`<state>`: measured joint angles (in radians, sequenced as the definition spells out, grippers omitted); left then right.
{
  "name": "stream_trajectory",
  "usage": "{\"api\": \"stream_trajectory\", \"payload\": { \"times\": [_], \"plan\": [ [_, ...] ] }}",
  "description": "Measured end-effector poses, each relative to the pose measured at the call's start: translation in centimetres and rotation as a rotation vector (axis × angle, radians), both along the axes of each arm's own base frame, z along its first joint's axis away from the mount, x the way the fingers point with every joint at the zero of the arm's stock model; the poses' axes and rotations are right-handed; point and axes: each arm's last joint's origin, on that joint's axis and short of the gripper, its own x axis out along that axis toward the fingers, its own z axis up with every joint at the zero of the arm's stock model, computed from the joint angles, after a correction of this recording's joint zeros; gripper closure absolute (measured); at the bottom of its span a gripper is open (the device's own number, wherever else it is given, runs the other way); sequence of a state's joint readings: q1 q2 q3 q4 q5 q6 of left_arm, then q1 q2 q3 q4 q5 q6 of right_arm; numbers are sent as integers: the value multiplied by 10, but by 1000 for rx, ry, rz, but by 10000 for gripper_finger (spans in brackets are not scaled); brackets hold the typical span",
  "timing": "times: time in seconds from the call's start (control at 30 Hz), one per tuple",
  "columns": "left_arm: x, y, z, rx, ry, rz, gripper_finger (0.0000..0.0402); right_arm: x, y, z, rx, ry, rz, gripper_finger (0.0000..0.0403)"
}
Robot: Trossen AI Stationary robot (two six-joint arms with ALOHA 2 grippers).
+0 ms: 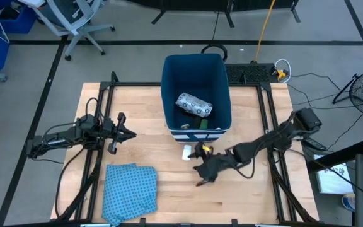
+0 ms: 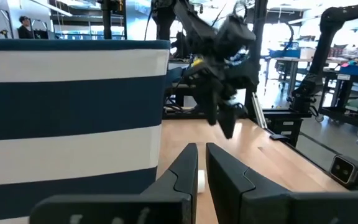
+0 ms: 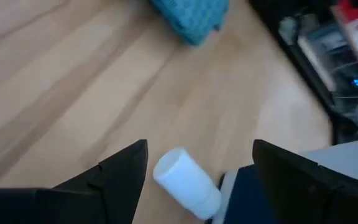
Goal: Pick & place medical supplies in basket/bin
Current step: Put the white medicine bottle into the basket
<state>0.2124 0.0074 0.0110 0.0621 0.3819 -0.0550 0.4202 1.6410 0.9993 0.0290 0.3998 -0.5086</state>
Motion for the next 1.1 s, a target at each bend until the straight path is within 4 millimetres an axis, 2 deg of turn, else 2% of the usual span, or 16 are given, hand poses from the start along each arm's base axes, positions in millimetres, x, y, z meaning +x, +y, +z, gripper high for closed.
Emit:
{"api": "stream_trajectory", "payload": {
  "times": [0.13, 0.23, 0.3, 0.67, 0.87, 1.1],
  "plan": [
    [0, 0, 0, -1, 1, 15, 364, 6, -24, 12, -5, 170, 44, 129],
    [1, 1, -1, -2, 9, 22, 364, 8, -38, 3, -112, 269, 86, 134],
    [1, 1, -2, -2, 20, 24, 364, 9, -40, -2, -167, 291, 130, 136],
    [7, 4, -10, 40, 107, 91, 364, 29, -36, -22, -336, 240, 366, 142],
    [9, 5, -11, 39, 127, 97, 364, 34, -48, -34, -326, 278, 394, 158],
    [9, 5, -8, 44, 95, 96, 364, 46, -70, -29, -319, 227, 378, 180]
  ]
}}
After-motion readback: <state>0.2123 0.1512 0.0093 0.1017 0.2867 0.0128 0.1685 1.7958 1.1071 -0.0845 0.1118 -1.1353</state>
